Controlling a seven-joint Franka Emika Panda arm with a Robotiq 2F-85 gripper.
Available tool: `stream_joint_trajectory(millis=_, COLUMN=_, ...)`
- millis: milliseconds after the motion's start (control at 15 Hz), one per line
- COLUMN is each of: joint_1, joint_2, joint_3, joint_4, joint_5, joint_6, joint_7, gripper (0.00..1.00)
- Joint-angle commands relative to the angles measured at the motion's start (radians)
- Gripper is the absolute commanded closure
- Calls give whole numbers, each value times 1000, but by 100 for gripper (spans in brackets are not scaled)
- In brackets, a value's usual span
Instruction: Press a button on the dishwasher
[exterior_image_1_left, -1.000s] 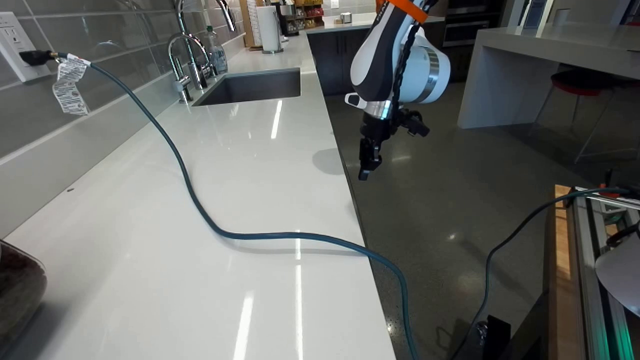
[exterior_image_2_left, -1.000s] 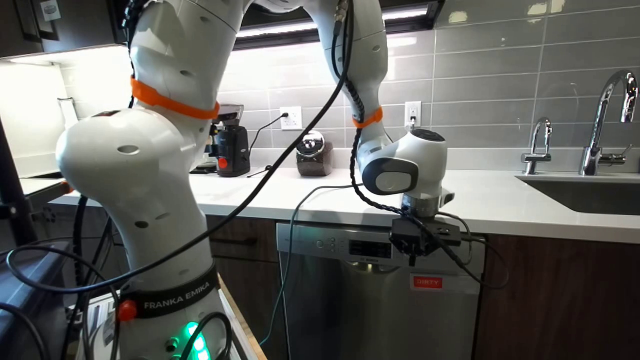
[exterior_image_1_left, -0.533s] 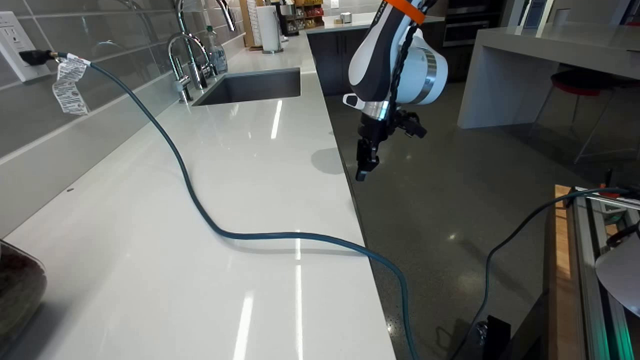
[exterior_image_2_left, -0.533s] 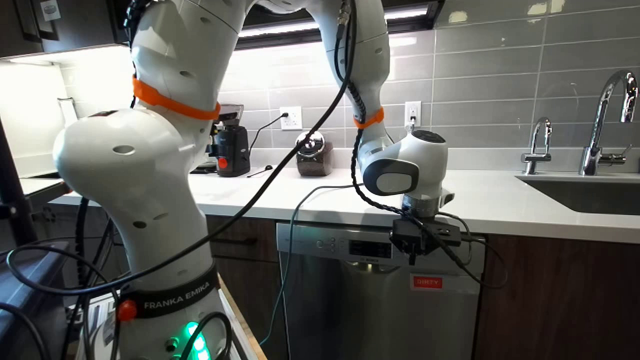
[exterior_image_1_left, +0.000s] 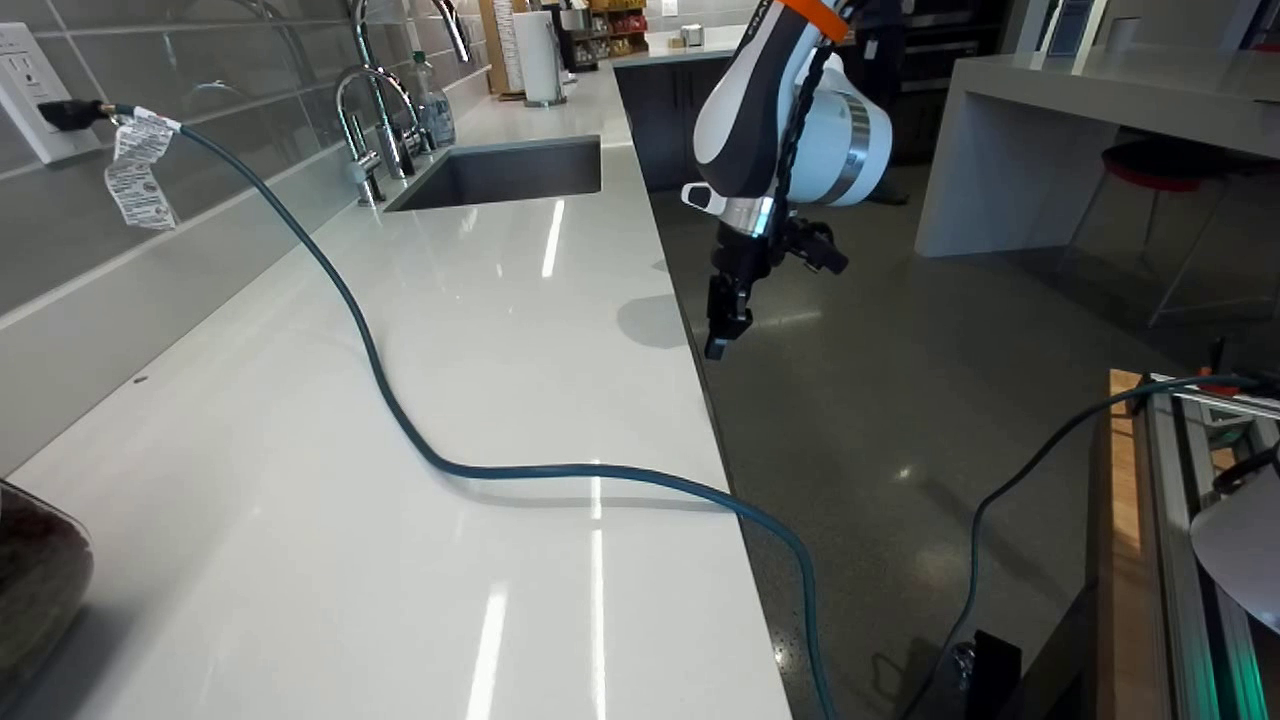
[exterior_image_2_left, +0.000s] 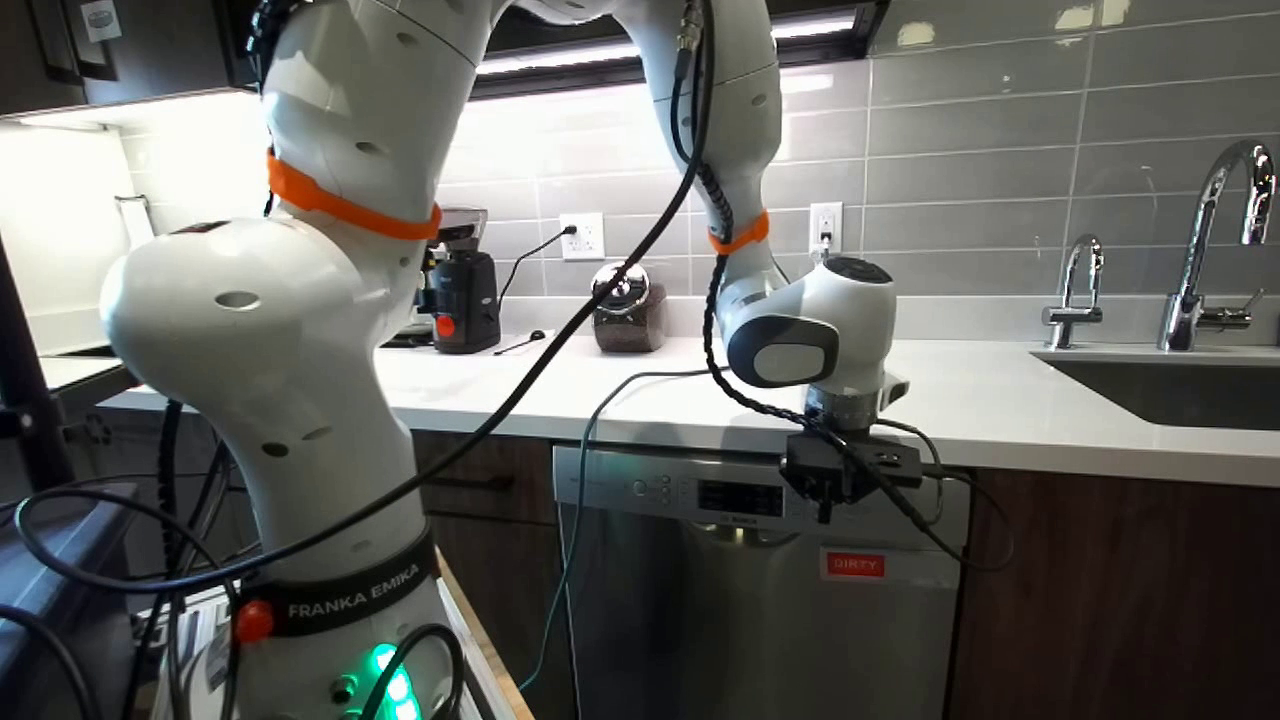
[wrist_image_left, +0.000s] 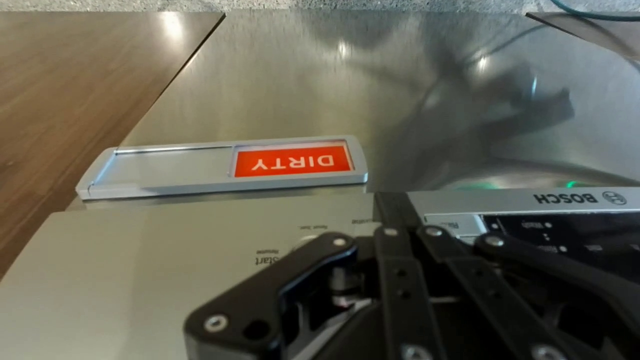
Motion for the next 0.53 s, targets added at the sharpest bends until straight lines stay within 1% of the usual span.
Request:
stream_joint_trajectory(millis=0, joint_1=-33, joint_2=27, joint_3=37, joint_4=11, joint_5=24, joint_6=35, joint_7=-37, gripper=100)
stream_joint_trajectory(millis=467, joint_1=-61, joint_2=36, joint_3=65, joint_4=19, joint_5=25, joint_6=27, joint_7=-40, gripper=100)
